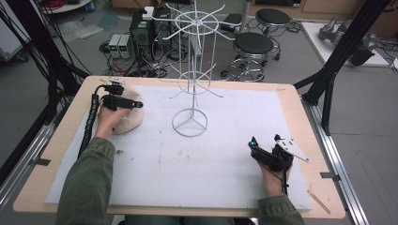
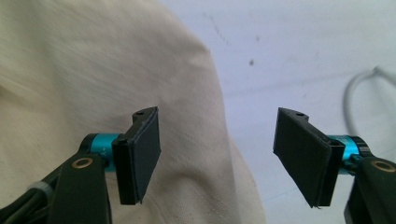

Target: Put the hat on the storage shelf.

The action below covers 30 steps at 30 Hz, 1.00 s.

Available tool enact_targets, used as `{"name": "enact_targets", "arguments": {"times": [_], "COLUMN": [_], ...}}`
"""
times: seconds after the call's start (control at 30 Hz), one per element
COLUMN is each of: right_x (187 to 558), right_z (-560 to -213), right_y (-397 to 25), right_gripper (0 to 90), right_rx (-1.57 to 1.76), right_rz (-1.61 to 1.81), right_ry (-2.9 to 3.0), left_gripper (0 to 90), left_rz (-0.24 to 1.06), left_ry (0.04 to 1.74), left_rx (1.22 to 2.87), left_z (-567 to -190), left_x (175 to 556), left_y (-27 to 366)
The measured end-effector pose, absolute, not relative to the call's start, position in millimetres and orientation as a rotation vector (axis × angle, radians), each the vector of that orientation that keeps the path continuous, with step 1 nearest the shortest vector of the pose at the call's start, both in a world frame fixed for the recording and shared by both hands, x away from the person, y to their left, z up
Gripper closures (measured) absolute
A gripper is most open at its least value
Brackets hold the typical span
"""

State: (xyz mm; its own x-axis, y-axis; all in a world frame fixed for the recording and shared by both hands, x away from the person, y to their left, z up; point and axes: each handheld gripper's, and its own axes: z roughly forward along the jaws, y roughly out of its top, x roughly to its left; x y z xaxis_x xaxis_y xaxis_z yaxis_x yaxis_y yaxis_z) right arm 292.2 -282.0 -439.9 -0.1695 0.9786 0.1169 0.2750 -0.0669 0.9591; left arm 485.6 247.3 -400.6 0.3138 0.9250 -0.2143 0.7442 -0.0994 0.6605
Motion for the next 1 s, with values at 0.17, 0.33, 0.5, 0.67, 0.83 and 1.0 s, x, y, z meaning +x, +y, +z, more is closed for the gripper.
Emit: {"name": "enact_targets", "arguments": {"times": [0.17,0.33,0.5,0.67,0.83,1.0], "right_x": [291.5,292.0,292.0,293.0,293.8,293.5], "right_z": [-439.9,-440.4,-440.7,-441.4,-442.0,-442.0], "right_y": [-282.8,-282.5,-282.6,-282.7,-282.4,-282.3], "right_gripper": [7.1,7.1,7.1,7.1,7.1,7.1], "right_rx": [1.383,1.393,1.389,1.4,1.406,1.404], "right_rz": [1.279,1.279,1.275,1.274,1.274,1.267], "right_ry": [1.51,1.513,1.524,1.528,1.534,1.543], "left_gripper": [31.1,31.9,35.0,43.0,50.8,65.2], "left_rz": [0.316,0.344,0.346,0.324,0.356,0.298], "left_ry": [1.522,1.53,1.533,1.516,1.53,1.568], "left_rx": [1.913,1.95,1.967,2.013,2.001,1.86], "left_z": [-409.2,-414.6,-416.5,-418.4,-419.1,-417.6], "left_x": [489.3,490.6,491.6,490.1,488.3,484.4], "left_y": [244.0,243.3,240.3,237.1,233.5,242.6]}}
